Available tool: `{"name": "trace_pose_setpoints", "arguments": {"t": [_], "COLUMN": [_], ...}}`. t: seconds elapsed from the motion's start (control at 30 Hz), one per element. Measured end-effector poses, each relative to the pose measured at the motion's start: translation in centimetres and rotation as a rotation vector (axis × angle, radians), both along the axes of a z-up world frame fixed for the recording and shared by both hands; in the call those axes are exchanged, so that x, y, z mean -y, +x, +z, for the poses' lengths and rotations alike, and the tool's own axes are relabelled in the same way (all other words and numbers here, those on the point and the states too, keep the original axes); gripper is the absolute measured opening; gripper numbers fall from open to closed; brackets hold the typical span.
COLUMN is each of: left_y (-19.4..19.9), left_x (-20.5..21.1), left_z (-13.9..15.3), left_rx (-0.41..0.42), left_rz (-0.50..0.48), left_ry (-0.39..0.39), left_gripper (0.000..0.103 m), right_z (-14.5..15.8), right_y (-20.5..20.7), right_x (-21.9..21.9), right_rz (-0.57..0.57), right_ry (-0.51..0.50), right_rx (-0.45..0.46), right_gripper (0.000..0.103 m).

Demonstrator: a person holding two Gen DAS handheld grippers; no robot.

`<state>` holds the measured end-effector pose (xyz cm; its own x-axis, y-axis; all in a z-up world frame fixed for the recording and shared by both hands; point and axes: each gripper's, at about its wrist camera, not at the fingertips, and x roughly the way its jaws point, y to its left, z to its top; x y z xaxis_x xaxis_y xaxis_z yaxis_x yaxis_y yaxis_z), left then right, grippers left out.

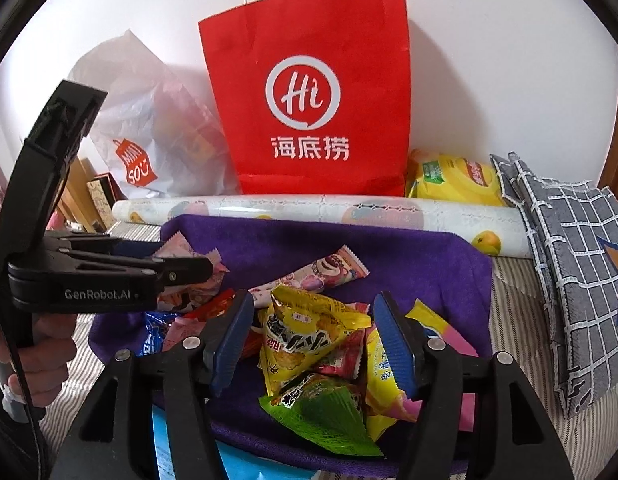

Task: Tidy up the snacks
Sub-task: 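Lower both snacks onto the towel and open both tools, then pull both tools back away from the towel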

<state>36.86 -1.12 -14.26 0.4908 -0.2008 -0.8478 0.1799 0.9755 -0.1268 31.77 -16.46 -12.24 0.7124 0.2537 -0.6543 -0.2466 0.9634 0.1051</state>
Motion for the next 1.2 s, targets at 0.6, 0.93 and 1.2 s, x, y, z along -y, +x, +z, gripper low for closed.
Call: {"name": "trace_pose_setpoints", "arguments": {"t": [0.6,0.93,1.2], "left_y": [-2.9,-7.4,-14.3], "left_x": [0.7,0.6,0.6], "left_z": [4.9,10.2,11.6], "left_rx": [0.086,0.201,0.229], "left_rz": [-0.025,-0.002,0.002], "left_ry": [-0.036,0.008,0.016], "left_gripper": [0.072,0.077,0.078], "right_z": [6.5,9.8,11.4], "right_y": [-4.0,-9.9,-14.6], "right_x": [0.5,0.5,-0.3], "right_rz": [-0.137,-0.236,-0.248], "right_ry": [-0.009,-0.086,-0.123], "right_rx": [0.074,0.087,0.097], "right_gripper": [0.087,0.092,0.092]}}
